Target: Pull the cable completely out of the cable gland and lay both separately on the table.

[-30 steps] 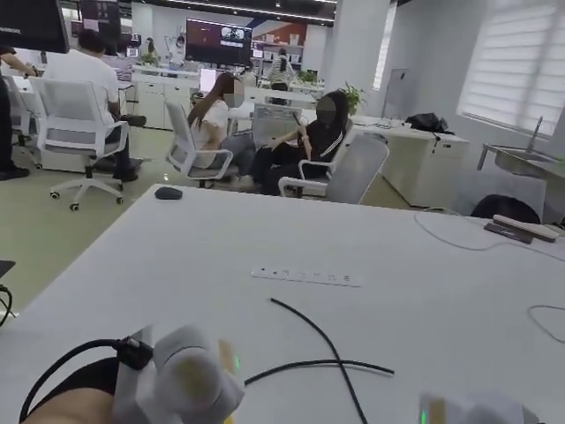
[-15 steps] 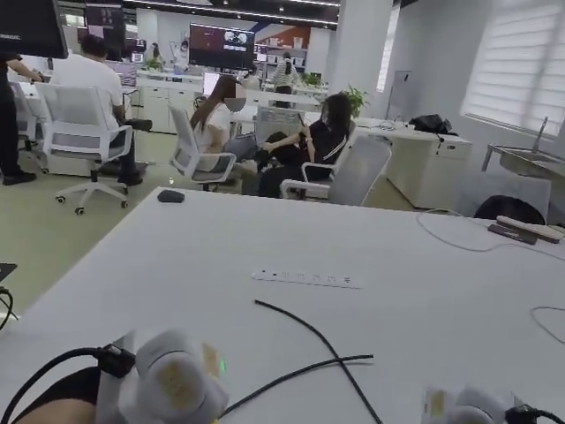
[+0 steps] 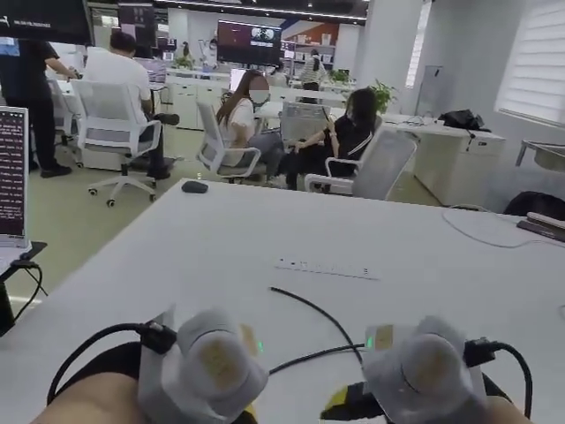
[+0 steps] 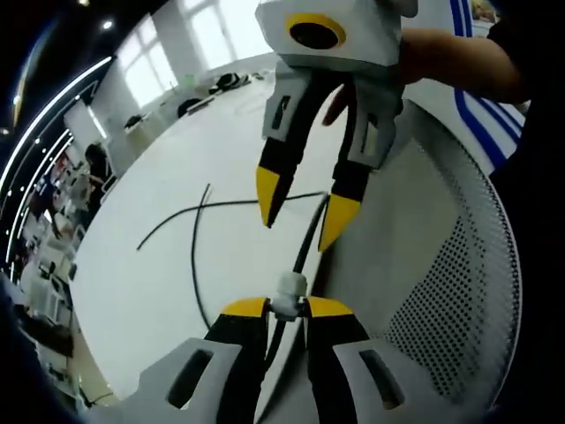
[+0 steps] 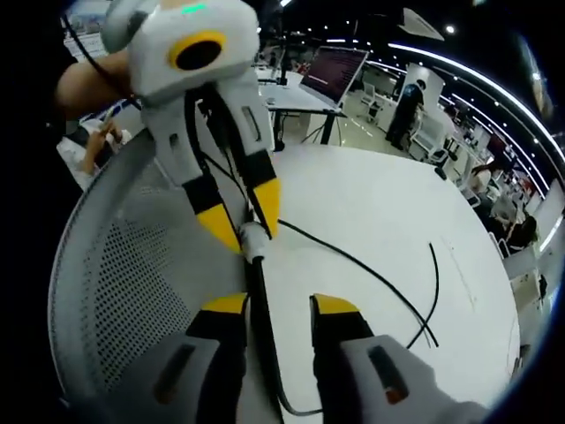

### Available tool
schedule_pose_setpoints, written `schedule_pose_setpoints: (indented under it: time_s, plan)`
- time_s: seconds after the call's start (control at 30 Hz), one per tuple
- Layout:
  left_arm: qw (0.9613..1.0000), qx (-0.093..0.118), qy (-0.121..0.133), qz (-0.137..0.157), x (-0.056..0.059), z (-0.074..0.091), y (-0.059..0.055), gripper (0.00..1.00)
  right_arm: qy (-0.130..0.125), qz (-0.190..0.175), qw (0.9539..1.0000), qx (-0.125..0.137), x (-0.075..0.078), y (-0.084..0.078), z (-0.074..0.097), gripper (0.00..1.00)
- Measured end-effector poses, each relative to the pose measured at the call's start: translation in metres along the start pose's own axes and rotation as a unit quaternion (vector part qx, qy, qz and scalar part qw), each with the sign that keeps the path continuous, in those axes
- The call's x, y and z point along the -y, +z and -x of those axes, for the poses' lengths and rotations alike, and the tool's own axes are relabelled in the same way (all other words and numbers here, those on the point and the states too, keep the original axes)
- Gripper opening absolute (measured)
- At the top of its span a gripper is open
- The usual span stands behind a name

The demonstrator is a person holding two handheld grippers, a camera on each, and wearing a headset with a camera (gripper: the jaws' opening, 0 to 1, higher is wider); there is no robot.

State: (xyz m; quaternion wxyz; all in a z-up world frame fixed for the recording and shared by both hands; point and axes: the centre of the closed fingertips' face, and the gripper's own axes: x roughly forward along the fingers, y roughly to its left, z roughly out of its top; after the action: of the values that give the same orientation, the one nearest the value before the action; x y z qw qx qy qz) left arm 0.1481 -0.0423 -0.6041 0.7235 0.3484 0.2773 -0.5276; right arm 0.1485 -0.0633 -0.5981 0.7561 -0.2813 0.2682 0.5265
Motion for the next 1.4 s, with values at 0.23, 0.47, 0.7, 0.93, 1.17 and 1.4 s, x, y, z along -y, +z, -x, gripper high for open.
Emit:
schedule_pose_setpoints:
  time_s: [0.23,0.47,0.7,0.93,1.17,1.4]
  plan:
    - [0.9999,0.003,0.013,0.0,0.006,0.001,0.004,0.16,0.003,0.035,0.9993,-0.012,-0.016,-0.013,0.0,0.03]
    - [0.9998,-0.008,0.018,0.0,0.004,0.001,-0.004,0.16,-0.009,0.017,0.9992,-0.036,-0.01,-0.038,0.008,0.03]
    - [0.9999,-0.01,0.009,0.003,-0.002,0.003,-0.009,0.16,-0.016,-0.01,0.9984,-0.053,0.0,-0.058,0.01,0.03]
    - [0.9999,-0.006,-0.004,0.011,-0.017,0.004,-0.016,0.17,-0.035,-0.04,0.9937,-0.099,0.013,-0.091,0.014,0.03]
    - [0.9997,0.006,-0.022,0.002,-0.022,0.002,-0.013,0.17,-0.057,-0.07,0.9868,-0.135,0.021,-0.113,0.019,0.04]
    - [0.9992,0.007,-0.039,-0.011,-0.02,-0.003,-0.013,0.16,-0.04,-0.088,0.9868,-0.13,0.009,-0.088,0.013,0.22]
